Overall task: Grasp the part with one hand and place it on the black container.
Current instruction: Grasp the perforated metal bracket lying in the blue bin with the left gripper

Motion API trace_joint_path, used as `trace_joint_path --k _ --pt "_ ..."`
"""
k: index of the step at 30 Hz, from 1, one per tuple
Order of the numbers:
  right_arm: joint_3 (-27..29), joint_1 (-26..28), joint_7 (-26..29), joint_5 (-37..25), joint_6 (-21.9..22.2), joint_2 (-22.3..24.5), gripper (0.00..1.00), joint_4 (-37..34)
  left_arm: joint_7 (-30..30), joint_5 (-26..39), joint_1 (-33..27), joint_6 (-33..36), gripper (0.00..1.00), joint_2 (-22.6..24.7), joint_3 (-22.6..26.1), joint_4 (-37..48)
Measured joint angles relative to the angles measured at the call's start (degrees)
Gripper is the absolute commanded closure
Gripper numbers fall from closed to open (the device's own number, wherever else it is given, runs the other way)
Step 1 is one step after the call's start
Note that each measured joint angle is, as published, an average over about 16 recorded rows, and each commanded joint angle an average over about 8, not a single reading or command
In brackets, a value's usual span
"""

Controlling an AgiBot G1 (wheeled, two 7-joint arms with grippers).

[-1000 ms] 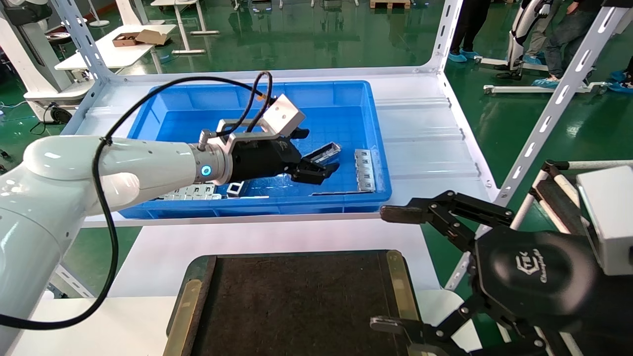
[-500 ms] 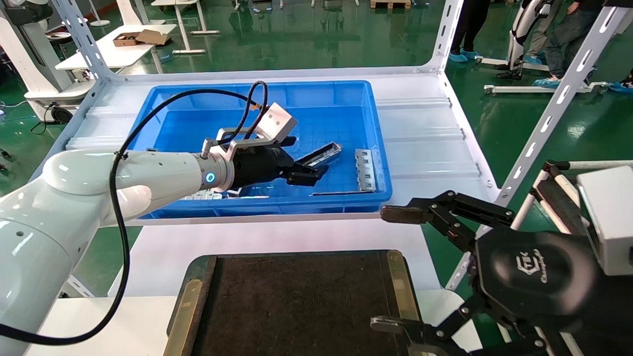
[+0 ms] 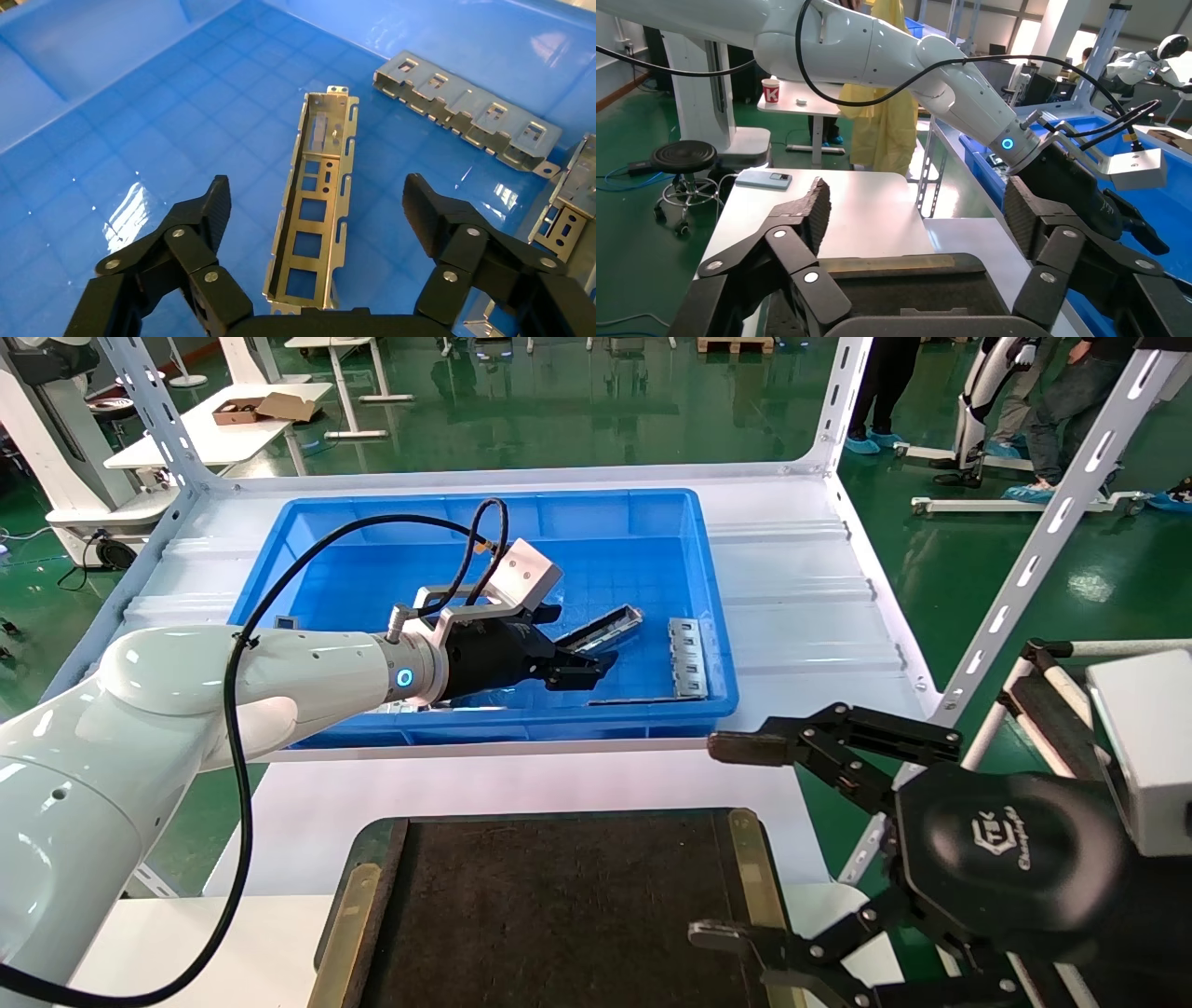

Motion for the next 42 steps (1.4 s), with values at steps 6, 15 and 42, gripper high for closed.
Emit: trace_joint_path --k 6,15,42 --pt "0.0 0.0 0.0 0.0 0.0 0.0 1.0 0.0 -0.94 -1.58 0.06 -0.7 1.0 -0.05 2.15 -0.25" --pt "-0.01 0.0 0.0 0.01 0.0 0.0 1.0 0.0 -1.55 -3.83 -0.04 -1.39 1.0 -0.13 4.93 -0.37" --pt "-0.03 0.01 -0.01 0.02 0.01 0.01 1.0 0.0 1.54 -12.96 -3.05 1.52 1.0 -1.22 7.34 -0.06"
